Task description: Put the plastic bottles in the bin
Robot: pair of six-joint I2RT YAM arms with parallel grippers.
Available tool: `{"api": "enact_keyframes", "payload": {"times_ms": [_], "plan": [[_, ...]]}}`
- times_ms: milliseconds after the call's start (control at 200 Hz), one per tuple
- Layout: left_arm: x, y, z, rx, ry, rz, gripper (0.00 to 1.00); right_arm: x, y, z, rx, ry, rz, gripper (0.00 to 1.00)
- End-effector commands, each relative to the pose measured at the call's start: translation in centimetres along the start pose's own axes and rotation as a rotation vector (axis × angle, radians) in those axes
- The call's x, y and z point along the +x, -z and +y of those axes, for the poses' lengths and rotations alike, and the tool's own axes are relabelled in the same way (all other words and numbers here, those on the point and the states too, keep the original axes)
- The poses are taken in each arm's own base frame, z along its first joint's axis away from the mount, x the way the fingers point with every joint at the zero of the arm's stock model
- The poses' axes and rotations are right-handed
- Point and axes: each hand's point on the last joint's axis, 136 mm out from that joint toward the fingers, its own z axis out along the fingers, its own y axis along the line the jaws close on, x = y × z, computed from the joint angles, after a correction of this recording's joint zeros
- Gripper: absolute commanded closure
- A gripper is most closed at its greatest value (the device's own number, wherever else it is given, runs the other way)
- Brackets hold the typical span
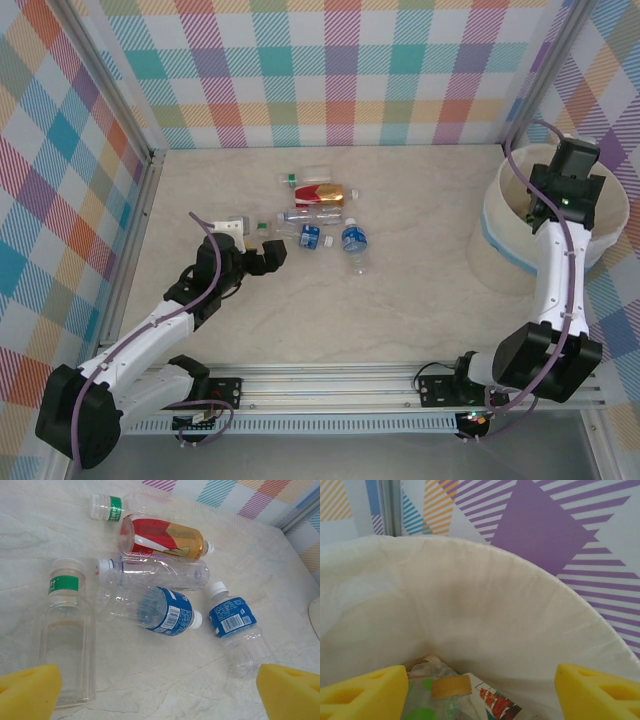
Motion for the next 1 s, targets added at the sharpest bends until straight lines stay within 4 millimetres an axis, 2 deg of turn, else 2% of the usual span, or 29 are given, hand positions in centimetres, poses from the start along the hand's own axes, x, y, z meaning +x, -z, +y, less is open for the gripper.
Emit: {"api": "enact_keyframes", "payload": {"times_ms": [0,120,205,370,450,535,610,710,855,915,1000], "plan": [[0.0,0.2,0.6,-0.014,0.019,-0.009,0.0,-2.7,3.0,1.1,-0.131,-0.067,-0.059,0.2],[-0.3,0.5,1.1,-0.034,0.037,-0.04,0.0,-4.3,5.4,3.8,-0.276,-0.102,-0.099,0.17],[-0.4,0.6,1.3,-0.041,0.047,-0.059,0.0,-5.5,7.7,6.7,-0.417,-0.1,-0.134,0.15],[-0.3,0.6,1.8,-0.056,0.072,-0.065,0.0,-6.6,13.8,15.1,-0.78,-0.072,-0.172,0.12],[-0.2,0.5,2.0,-0.065,0.087,-0.062,0.0,-6.1,16.2,19.4,-0.923,-0.028,-0.161,0.0],[-0.1,0.6,2.8,-0.105,0.125,-0.06,0.0,-4.8,17.7,23.2,-1.016,-0.005,-0.138,0.0],[0.1,0.7,3.6,-0.142,0.159,-0.054,0.0,-3.0,18.0,26.2,-1.067,-0.021,-0.092,0.0],[0.3,0.8,4.4,-0.176,0.179,-0.051,0.0,0.7,17.6,29.8,-1.064,-0.067,0.031,0.0],[0.4,1.1,5.3,-0.219,0.176,-0.067,0.0,8.5,16.5,34.7,-1.086,-0.183,0.295,0.0],[0.3,1.0,5.3,-0.217,0.174,-0.076,0.0,11.8,16.5,36.7,-1.091,-0.146,0.38,0.0],[0.2,1.1,5.3,-0.224,0.18,-0.073,0.0,15.8,15.9,38.2,-1.016,-0.045,0.443,0.0]]}}
